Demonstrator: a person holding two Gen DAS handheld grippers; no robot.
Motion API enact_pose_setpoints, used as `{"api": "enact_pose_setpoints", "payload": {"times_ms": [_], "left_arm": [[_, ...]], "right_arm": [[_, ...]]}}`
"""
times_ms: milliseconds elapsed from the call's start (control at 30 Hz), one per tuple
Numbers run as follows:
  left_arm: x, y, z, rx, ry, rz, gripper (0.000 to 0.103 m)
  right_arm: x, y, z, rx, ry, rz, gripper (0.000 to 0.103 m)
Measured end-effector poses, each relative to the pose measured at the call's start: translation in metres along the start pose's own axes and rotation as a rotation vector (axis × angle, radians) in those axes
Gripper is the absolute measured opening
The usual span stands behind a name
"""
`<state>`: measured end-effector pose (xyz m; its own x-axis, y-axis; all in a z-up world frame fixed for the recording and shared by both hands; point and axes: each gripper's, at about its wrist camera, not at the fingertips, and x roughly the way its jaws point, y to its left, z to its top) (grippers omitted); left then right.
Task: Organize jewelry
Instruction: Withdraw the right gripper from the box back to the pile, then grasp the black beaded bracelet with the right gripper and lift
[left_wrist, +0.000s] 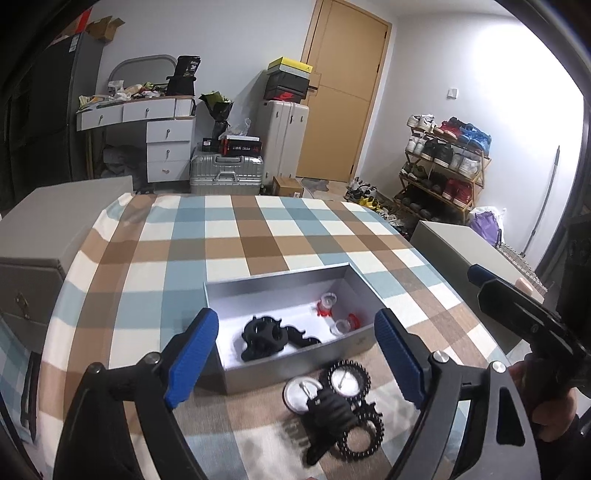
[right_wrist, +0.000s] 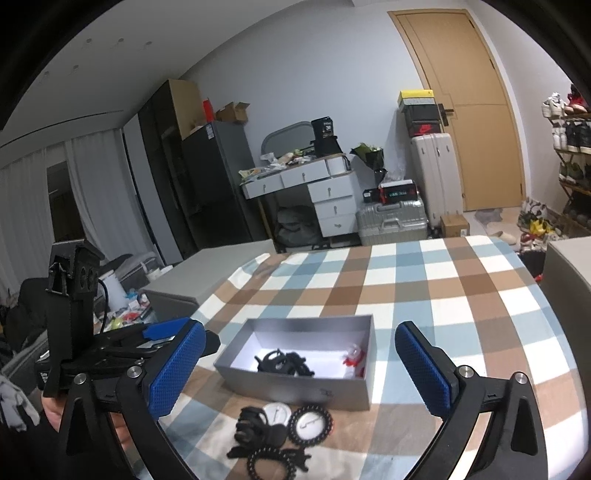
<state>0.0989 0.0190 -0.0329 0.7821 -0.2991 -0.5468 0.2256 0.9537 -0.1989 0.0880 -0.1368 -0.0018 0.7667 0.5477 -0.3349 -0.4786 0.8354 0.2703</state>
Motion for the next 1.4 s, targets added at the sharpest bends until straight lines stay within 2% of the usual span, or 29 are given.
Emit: {"api": "enact_pose_setpoints", "payload": {"times_ms": [133,200,333,467,600,667,967,1033,1133,1200,1267,1400], "left_arm": [[-0.004,0.005,-0.015,-0.034,0.010,0.011,0.085],[-0.003,0.009,-0.026,-0.064,0.029,0.018,0.091],[-0.005,0.018,-0.050,-0.102,0.072,0.022,0.092],[-0.015,0.028,-0.073,-0.134,0.087,0.008,0.092],[-0.026,0.036,-0.084,-0.154,0.084,0.021,0.093],[-0.030,0.039,-0.087,-0.169,0.076,0.021,0.098],[-0.031,0.047,-0.095,-0.207,0.077,0.020,0.100],[-0.032,0.047,-0.096,-0.201,0.078,0.018,0.100],[-0.033,0.046,-0.095,-0.189,0.079,0.024,0.100],[-0.036,0.045,-0.095,-0.182,0.075,0.030,0.100],[-0.039,0.044,-0.095,-0.178,0.071,0.033,0.100],[-0.039,0.041,-0.097,-0.166,0.078,0.037,0.100]], "right_arm": [[-0.003,0.003,-0.011,0.003,0.017,-0.001,0.103],[-0.001,0.003,-0.019,0.021,0.040,0.006,0.103],[0.012,0.003,-0.040,0.063,0.127,0.022,0.103],[0.030,0.007,-0.060,0.110,0.222,0.086,0.103],[0.040,0.017,-0.070,0.091,0.257,0.096,0.103],[0.044,0.023,-0.075,0.082,0.283,0.096,0.103],[0.052,0.034,-0.103,-0.006,0.398,-0.004,0.101],[0.056,0.040,-0.110,-0.060,0.413,-0.077,0.100],[0.062,0.047,-0.113,-0.114,0.441,-0.113,0.088],[0.064,0.052,-0.115,-0.153,0.450,-0.148,0.087],[0.066,0.056,-0.117,-0.187,0.461,-0.172,0.076],[0.065,0.056,-0.118,-0.213,0.459,-0.202,0.064]]}}
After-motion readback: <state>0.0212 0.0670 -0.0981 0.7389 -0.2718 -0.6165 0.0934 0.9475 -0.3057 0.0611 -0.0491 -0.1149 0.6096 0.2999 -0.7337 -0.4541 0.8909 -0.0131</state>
